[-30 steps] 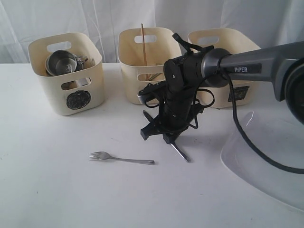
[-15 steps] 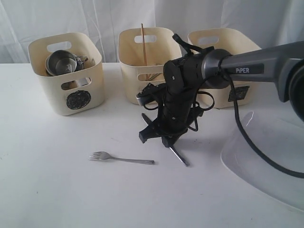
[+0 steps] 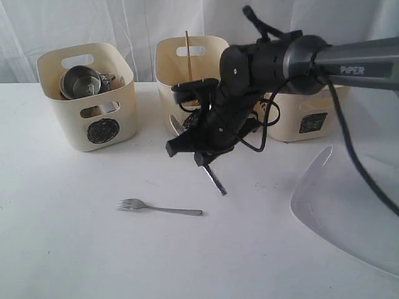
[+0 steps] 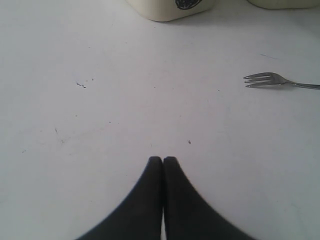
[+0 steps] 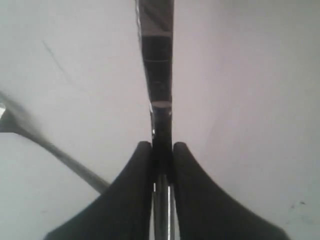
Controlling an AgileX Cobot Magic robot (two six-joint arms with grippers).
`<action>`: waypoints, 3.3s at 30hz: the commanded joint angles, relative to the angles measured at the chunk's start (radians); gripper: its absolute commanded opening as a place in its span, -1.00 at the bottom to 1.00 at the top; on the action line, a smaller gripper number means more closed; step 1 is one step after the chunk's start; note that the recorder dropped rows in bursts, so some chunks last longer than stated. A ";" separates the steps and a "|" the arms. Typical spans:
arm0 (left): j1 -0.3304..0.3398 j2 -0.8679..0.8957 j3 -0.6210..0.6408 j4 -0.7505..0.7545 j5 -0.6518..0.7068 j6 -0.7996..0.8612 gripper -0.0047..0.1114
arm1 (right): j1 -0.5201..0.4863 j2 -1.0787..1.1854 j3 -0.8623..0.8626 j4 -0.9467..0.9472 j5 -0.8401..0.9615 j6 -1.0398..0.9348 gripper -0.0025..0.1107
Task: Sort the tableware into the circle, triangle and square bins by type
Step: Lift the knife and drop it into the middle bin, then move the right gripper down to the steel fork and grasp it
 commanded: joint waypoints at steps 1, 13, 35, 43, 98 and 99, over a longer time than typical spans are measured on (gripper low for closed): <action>0.000 -0.004 0.011 -0.007 0.023 0.000 -0.92 | 0.006 -0.126 -0.001 0.181 -0.064 -0.128 -0.96; 0.000 -0.004 0.011 -0.007 0.023 0.000 -0.92 | -0.026 -0.207 -0.001 0.223 -0.702 -0.140 -0.96; 0.000 -0.004 0.011 -0.005 0.024 0.000 -0.92 | -0.047 0.115 -0.034 0.167 -1.235 -0.197 -0.30; 0.000 -0.004 0.011 -0.005 0.024 0.000 -0.92 | -0.047 -0.060 -0.034 0.175 -0.620 -0.195 -0.48; 0.000 -0.004 0.011 -0.003 0.024 0.000 -0.92 | 0.233 0.245 -0.172 0.030 -0.010 -0.622 -0.26; 0.000 -0.004 0.011 -0.003 0.024 0.000 -0.92 | 0.233 0.250 -0.172 0.021 -0.014 -0.622 -0.26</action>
